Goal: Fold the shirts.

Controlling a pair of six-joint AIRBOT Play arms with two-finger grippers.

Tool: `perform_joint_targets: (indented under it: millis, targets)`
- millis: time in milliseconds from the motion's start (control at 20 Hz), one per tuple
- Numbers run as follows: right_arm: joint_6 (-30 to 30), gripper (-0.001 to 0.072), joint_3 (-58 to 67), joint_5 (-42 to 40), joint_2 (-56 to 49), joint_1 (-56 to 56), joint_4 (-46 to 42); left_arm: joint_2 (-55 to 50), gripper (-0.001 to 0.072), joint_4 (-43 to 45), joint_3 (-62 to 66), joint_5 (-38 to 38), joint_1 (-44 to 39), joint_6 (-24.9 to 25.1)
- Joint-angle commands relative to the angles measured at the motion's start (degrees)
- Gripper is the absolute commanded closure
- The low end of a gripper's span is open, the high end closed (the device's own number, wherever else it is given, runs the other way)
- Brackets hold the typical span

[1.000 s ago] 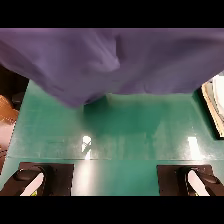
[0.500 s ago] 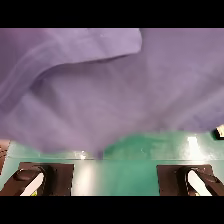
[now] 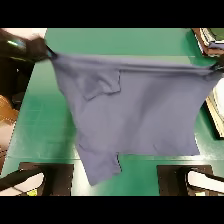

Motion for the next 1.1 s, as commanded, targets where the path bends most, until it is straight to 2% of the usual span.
perform_joint_targets:
  millis: [0, 200, 350, 450, 700, 850, 1050]
  targets:
    - [0.0, 0.0698, -1.8, -4.4, -11.6, 3.0, 0.5, -13.6, 0.0682, -0.2, -2.5, 2.2, 0.0, 2.5]
    - [0.2, 0.0698, 9.0, -9.6, -23.0, 4.1, 0.6, -21.4, 0.0682, -0.5, -1.5, 17.5, 0.0, 3.6]
    - [0.2, 0.0698, 16.9, -9.6, -27.4, 4.1, 0.5, -22.0, 0.0683, -0.7, -0.9, 25.0, 0.0, 4.2]
    - [0.1, 0.0698, 18.4, -9.6, -27.4, 3.6, 0.5, -21.9, 0.0682, -0.6, 0.2, 23.5, 0.0, 4.2]
    - [-1.0, 0.0699, 5.8, -7.3, -20.3, 2.7, -0.2, -21.0, 0.0684, 3.3, 1.2, 5.6, -0.7, 5.1]
    - [-1.1, 0.0699, -4.6, -10.2, -16.5, 2.2, -0.2, -18.4, 0.0684, 7.7, -6.4, 5.6, -3.7, 5.1]
    - [-1.0, 0.0697, -13.6, -13.0, -14.3, 1.9, 0.1, -18.2, 0.0682, 7.1, -17.0, 9.6, -6.7, 5.0]
